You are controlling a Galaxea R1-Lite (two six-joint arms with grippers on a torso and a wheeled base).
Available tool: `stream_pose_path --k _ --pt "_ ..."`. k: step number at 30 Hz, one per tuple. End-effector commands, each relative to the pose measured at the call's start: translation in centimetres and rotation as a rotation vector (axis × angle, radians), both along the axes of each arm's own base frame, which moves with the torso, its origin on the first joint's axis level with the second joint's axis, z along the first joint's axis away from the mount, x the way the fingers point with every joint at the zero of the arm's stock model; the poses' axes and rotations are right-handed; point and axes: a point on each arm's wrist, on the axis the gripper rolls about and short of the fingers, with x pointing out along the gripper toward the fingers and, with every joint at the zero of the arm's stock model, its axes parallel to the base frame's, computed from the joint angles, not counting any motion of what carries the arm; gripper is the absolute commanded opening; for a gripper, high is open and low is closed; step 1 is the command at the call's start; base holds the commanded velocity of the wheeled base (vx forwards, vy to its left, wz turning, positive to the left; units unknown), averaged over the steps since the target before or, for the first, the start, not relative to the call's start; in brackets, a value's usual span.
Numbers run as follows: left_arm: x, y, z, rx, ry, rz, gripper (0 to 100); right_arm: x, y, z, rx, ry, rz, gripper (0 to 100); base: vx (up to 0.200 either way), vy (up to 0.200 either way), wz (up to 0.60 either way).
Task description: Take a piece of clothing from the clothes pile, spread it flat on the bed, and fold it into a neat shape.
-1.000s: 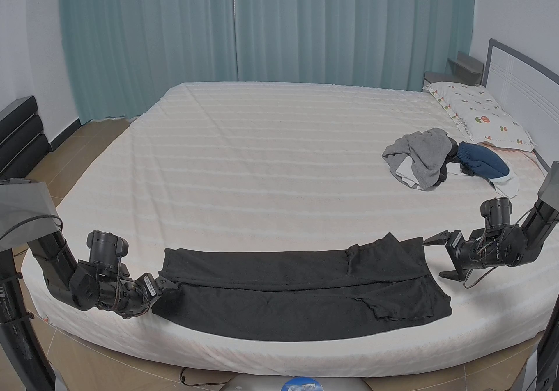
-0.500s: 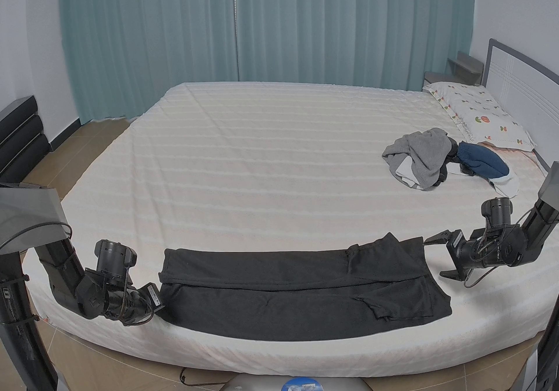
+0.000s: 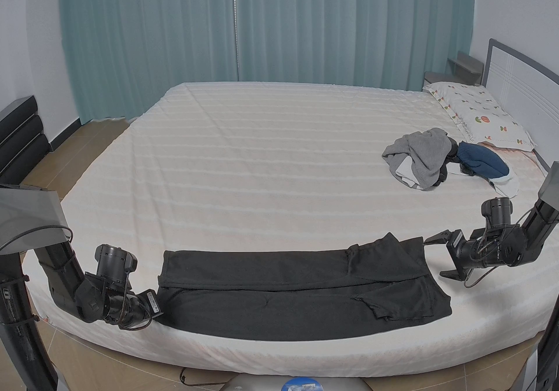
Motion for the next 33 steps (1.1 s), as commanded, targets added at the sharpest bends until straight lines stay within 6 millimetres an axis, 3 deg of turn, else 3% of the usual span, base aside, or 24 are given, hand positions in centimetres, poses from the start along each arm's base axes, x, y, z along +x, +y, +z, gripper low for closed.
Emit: stream_pose_path --k 1,8,14,25,33 --pt "0.0 0.0 0.1 0.0 -0.003 0.002 100 0.0 0.1 0.0 0.0 0.0 0.002 100 0.0 0.0 0.0" --pt "0.5 0.8 1.6 -0.007 -0.069 0.034 100 0.0 0.1 0.0 0.001 -0.001 0.001 100 0.0 0.0 0.0" --pt "0.8 1.3 4.2 -0.034 -0.173 0.056 100 0.0 0.1 0.1 0.001 -0.002 0.001 100 0.0 0.0 0.0" --pt "1.9 -0.9 4.6 -0.23 -0.179 0.017 100 0.0 0.1 0.0 0.002 0.0 0.002 100 0.0 0.0 0.0" --pt "3.7 -1.5 2.9 -0.231 -0.153 -0.008 100 0.0 0.2 0.0 0.001 0.001 0.004 100 0.0 0.0 0.0"
